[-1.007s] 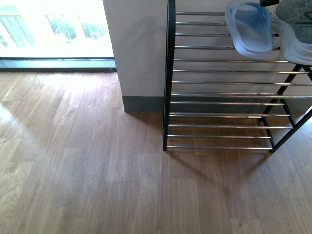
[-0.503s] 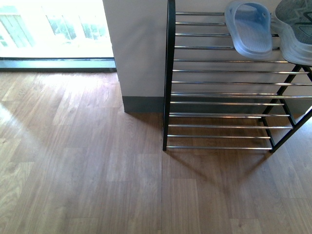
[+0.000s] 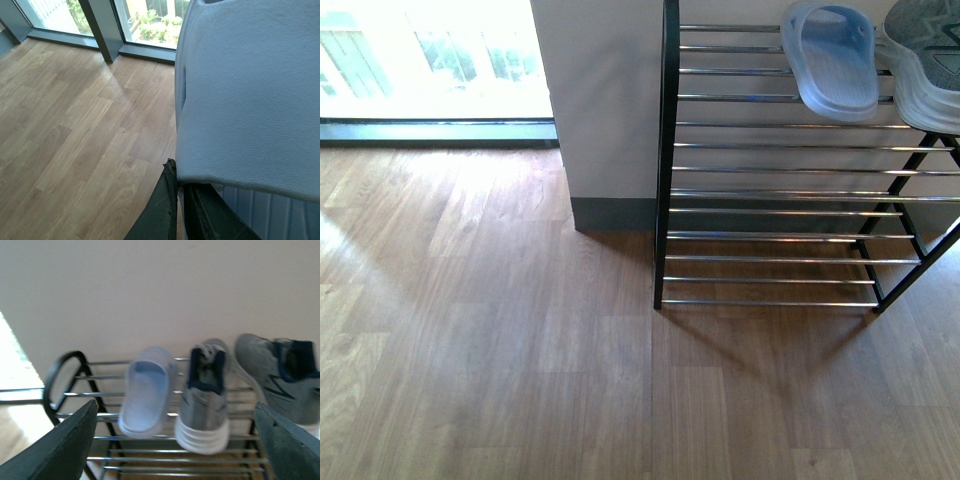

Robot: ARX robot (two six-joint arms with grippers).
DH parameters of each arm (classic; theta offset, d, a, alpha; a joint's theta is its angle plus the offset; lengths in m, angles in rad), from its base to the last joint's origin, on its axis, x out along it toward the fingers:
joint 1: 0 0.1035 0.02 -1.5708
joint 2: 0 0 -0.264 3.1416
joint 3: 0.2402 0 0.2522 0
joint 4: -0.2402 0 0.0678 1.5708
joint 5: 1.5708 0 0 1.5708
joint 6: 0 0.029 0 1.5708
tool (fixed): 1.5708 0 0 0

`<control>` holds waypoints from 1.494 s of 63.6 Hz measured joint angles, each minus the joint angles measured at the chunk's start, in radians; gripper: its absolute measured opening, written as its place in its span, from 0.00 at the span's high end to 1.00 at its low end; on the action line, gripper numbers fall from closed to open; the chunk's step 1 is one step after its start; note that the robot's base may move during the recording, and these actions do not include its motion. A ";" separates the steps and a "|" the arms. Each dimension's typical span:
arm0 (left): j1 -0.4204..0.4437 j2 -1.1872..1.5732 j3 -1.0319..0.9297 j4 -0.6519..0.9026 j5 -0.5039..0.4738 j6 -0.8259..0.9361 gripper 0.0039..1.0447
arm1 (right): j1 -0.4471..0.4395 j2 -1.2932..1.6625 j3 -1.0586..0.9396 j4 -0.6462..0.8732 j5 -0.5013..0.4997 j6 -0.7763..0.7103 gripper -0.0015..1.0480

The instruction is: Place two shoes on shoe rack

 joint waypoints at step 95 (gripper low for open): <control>0.000 0.000 0.000 0.000 0.000 0.000 0.99 | 0.076 -0.937 -0.355 -0.564 0.089 -0.066 0.98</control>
